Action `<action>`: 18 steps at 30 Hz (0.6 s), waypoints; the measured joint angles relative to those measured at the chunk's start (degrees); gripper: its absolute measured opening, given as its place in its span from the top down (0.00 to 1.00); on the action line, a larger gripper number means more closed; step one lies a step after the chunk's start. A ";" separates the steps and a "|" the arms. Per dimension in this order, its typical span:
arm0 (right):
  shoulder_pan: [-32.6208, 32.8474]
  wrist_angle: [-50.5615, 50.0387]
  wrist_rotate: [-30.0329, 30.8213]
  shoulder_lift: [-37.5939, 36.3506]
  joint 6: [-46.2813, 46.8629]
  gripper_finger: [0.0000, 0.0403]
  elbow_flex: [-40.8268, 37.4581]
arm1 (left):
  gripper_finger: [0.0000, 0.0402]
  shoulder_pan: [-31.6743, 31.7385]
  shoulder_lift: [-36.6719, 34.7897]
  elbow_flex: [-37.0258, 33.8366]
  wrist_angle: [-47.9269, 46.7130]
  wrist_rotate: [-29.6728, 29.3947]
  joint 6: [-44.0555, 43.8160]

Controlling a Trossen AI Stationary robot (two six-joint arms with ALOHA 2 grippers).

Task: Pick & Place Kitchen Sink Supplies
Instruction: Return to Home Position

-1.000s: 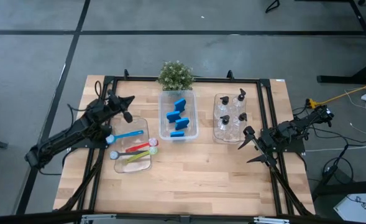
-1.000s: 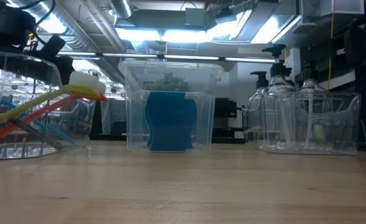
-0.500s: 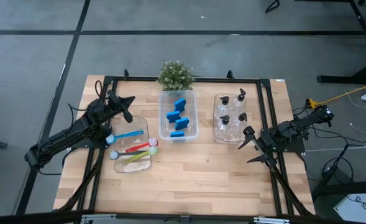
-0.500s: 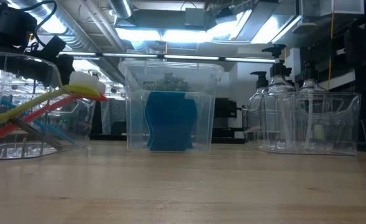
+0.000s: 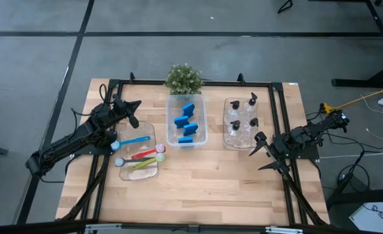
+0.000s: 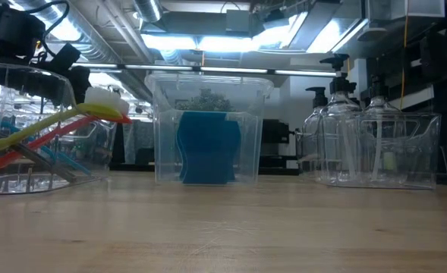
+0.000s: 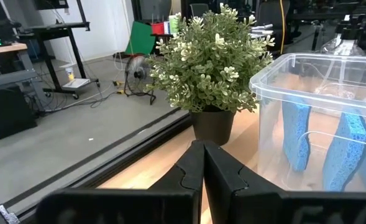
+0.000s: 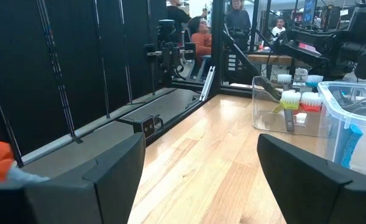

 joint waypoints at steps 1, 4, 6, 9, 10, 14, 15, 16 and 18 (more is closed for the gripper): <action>-0.02 0.00 0.02 0.00 0.08 0.23 0.00 | 0.99 0.00 0.00 0.00 0.00 0.00 0.00; -0.01 0.00 0.02 0.00 -0.01 0.23 0.00 | 0.98 0.00 0.00 0.00 0.01 -0.01 0.00; -0.02 0.00 0.02 0.00 0.08 0.23 0.01 | 0.98 0.00 0.00 0.00 0.02 0.00 0.00; -0.02 0.00 0.00 0.02 -0.01 0.23 0.00 | 0.98 0.00 0.00 0.00 0.00 -0.02 0.00; -0.02 0.00 0.02 0.02 -0.01 0.23 0.00 | 0.98 0.00 0.00 0.00 0.00 -0.02 0.00; -0.01 0.00 0.02 0.00 -0.03 0.23 0.02 | 0.99 0.00 0.00 0.00 0.00 -0.01 -0.01; -0.02 0.00 0.01 0.00 0.00 0.23 0.00 | 0.99 0.00 0.00 0.00 0.01 -0.02 0.00; 0.00 0.00 0.02 0.00 0.06 0.23 0.02 | 0.99 0.00 0.00 0.00 0.02 -0.02 -0.01; 0.00 0.00 0.00 0.00 0.06 0.23 0.02 | 0.98 0.00 0.00 0.00 0.01 -0.02 -0.01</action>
